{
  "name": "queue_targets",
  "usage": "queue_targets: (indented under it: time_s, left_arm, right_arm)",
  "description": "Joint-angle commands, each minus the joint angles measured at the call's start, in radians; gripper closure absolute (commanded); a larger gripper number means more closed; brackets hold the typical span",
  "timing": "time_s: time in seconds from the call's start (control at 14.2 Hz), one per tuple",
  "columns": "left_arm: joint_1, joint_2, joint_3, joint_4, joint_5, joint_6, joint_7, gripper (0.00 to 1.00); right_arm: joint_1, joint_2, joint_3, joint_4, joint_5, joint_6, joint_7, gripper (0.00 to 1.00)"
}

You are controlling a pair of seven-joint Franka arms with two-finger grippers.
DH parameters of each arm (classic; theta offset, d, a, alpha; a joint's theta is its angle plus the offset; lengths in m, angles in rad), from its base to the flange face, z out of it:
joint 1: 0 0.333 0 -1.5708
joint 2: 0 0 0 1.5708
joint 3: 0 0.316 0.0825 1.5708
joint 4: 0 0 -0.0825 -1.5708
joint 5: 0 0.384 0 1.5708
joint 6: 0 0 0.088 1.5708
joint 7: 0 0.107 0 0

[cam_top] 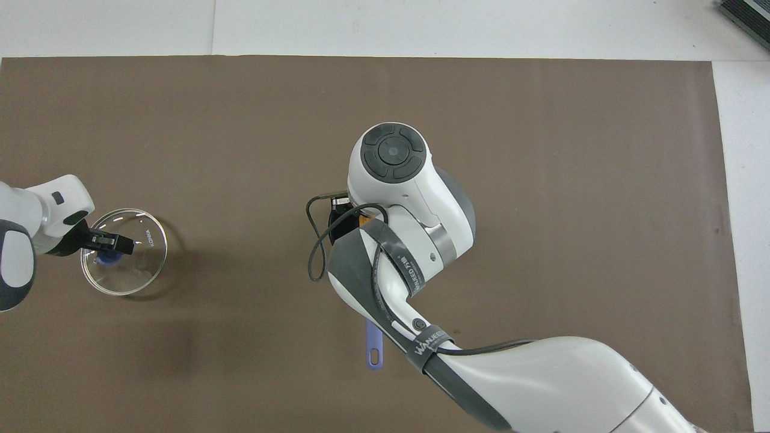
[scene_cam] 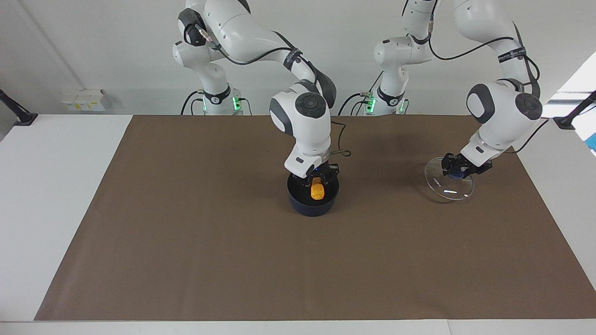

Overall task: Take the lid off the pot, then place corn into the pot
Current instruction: 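Set the lid down and open the left gripper, then lower the corn into the pot and open the right gripper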

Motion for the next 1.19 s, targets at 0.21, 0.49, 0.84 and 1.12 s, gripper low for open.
queue_targets:
  time_s: [0.21, 0.49, 0.84, 1.12]
  left_arm:
    - [0.036, 0.029, -0.009, 0.003, -0.014, 0.068, 0.044, 0.0]
    - [0.021, 0.047, -0.013, 0.067, -0.014, 0.061, 0.014, 0.0]
    - [-0.094, 0.04, -0.013, 0.182, -0.005, -0.047, -0.173, 0.0]
    - [-0.137, 0.032, -0.019, 0.329, 0.002, -0.216, -0.33, 0.0]
  right_arm:
    - [-0.009, 0.024, 0.007, 0.01, -0.013, 0.027, -0.012, 1.0]
    - [-0.008, 0.016, 0.007, -0.028, -0.013, 0.027, -0.066, 1.0]
    - [-0.012, 0.013, 0.007, -0.071, -0.007, 0.059, -0.069, 0.71]
    - [-0.012, 0.01, 0.007, -0.079, -0.007, 0.058, -0.069, 0.54]
